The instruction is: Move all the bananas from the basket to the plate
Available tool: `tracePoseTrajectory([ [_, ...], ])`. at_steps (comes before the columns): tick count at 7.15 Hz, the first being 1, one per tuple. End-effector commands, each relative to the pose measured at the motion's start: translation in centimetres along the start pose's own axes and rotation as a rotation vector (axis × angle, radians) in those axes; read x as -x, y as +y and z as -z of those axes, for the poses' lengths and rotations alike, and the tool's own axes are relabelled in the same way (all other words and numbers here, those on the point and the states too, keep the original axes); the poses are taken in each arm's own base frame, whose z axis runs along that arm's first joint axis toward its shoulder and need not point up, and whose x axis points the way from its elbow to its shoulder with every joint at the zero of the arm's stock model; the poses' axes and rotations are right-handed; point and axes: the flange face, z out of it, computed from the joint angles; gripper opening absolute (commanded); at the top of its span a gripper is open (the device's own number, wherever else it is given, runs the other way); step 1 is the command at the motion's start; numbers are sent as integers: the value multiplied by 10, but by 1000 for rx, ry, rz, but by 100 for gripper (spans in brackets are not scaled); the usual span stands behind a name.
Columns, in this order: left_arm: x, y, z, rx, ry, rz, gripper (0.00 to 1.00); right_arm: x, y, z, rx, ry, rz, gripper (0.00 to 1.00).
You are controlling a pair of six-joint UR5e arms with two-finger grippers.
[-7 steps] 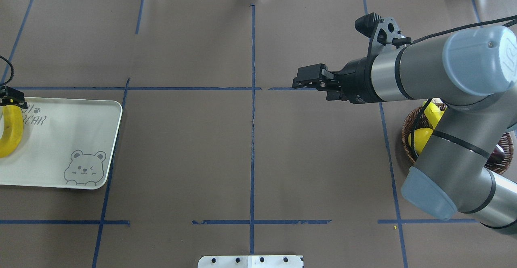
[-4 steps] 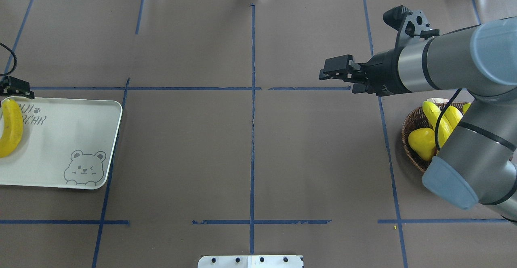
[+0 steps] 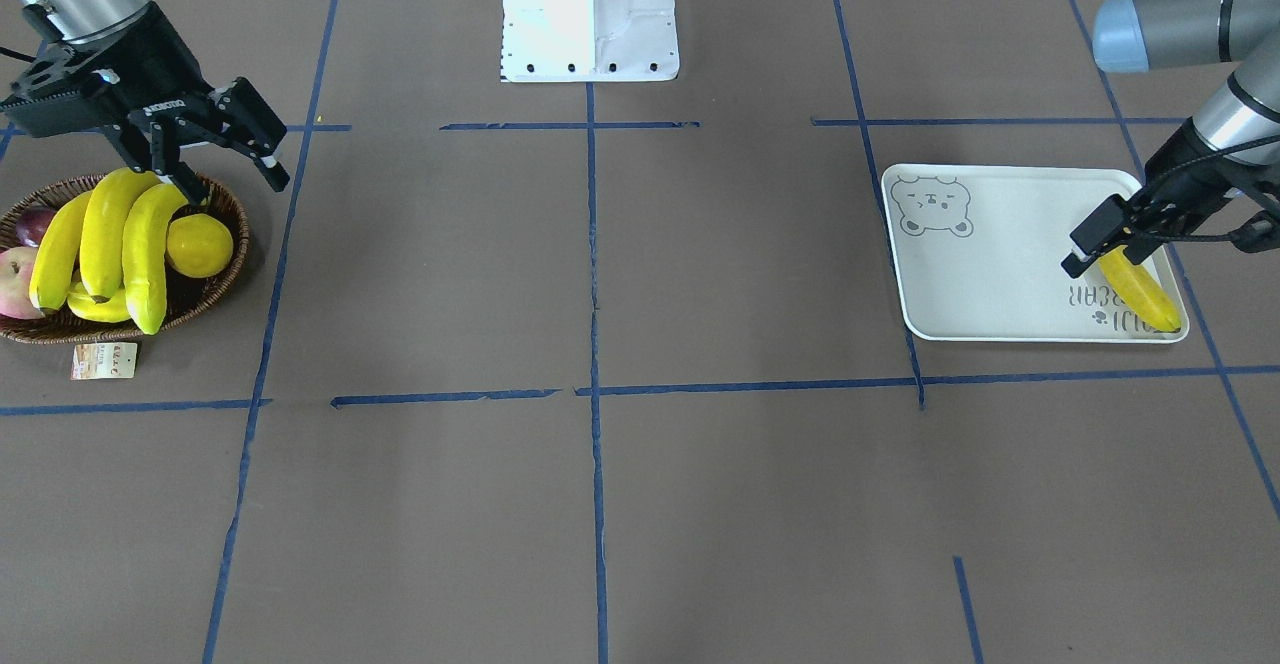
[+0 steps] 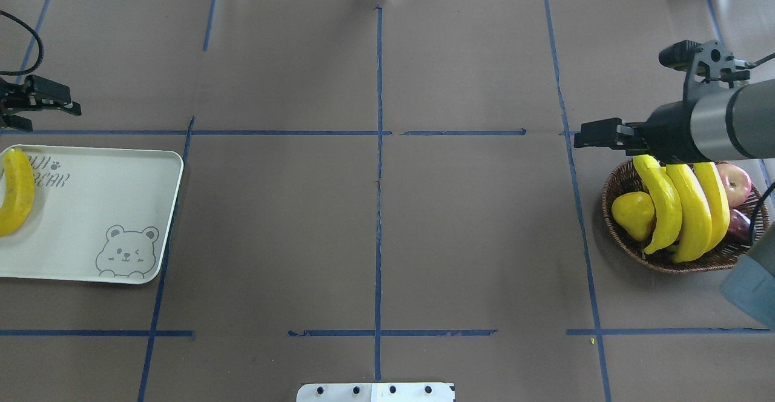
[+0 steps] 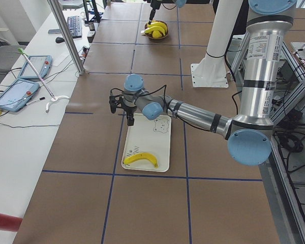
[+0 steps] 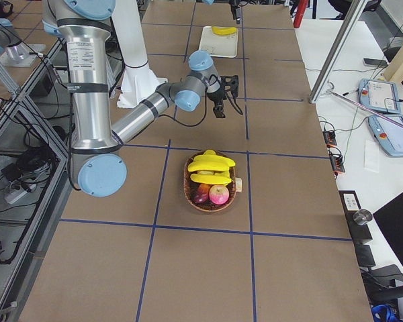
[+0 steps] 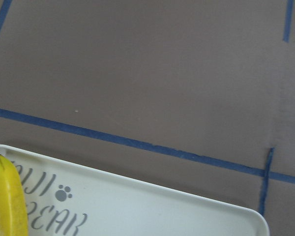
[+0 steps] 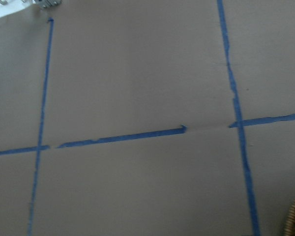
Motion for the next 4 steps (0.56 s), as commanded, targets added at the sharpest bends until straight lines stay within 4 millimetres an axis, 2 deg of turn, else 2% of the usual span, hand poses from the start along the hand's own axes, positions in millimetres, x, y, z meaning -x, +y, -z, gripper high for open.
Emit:
tracePoseTrajectory([
  [1, -46, 20, -16, 36, 24, 38, 100, -49, 19, -2, 37, 77, 92, 100],
  [3, -79, 41, -38, 32, 18, 64, 100, -84, 37, 5, 93, 95, 186, 100],
  [4, -97, 47, -43, 32, 29, 65, 100, -102, 47, 3, 109, 82, 187, 100],
])
